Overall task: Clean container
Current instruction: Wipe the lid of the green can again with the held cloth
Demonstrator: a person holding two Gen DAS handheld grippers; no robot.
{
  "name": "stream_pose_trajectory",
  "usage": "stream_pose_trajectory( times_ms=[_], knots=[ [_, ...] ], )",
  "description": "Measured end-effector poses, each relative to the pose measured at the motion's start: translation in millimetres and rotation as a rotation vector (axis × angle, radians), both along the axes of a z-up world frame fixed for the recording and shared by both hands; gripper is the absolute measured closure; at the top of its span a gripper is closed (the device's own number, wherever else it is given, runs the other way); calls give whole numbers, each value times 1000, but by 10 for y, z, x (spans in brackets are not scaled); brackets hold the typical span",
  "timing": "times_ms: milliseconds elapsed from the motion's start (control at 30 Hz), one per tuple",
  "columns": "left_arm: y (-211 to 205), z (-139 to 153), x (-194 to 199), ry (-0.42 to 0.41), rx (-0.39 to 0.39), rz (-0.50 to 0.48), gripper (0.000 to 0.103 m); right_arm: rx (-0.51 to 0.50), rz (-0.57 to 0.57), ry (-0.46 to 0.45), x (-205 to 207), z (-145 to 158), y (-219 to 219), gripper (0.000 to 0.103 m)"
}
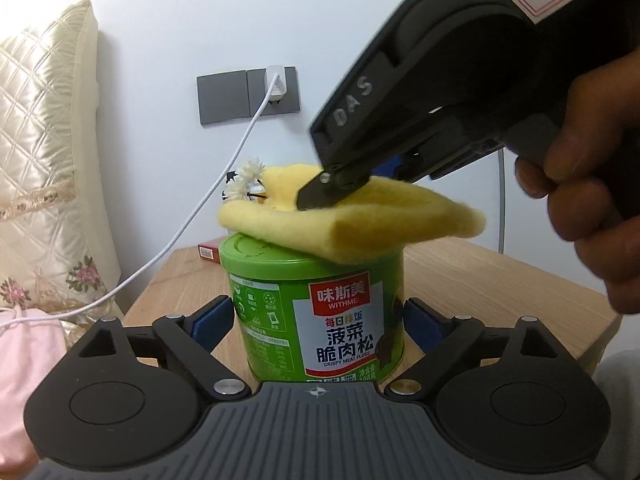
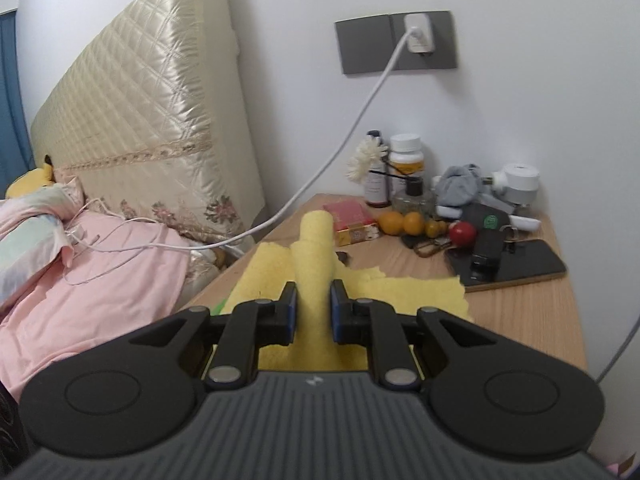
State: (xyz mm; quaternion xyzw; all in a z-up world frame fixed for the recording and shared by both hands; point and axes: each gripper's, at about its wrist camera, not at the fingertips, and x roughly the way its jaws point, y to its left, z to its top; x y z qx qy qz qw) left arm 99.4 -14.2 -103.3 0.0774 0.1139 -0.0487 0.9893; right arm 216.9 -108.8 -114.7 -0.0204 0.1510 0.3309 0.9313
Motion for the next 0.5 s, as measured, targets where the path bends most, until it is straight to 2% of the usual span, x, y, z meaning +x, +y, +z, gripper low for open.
stream_pose_trajectory(
  times_ms=[300, 500],
  knots=[
    [23, -4, 0, 3, -7, -3, 11, 12, 82, 5, -172, -42, 102, 85],
    [31, -1, 3, 8, -11, -3, 11, -13, 59, -25, -354, -70, -54, 86]
  ],
)
